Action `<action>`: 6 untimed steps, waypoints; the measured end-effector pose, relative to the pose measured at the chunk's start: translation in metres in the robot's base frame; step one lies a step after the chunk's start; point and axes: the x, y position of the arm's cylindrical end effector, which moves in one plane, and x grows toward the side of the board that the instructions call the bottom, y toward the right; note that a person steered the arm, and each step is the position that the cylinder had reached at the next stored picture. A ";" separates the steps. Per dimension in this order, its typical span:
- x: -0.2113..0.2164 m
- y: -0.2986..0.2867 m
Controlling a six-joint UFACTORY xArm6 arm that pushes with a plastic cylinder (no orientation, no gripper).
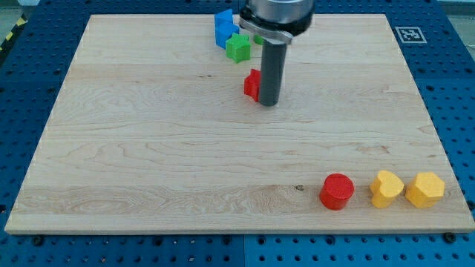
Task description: Slide red star to bottom side of the green star
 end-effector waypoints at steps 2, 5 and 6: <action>-0.049 -0.026; -0.100 -0.042; -0.101 -0.042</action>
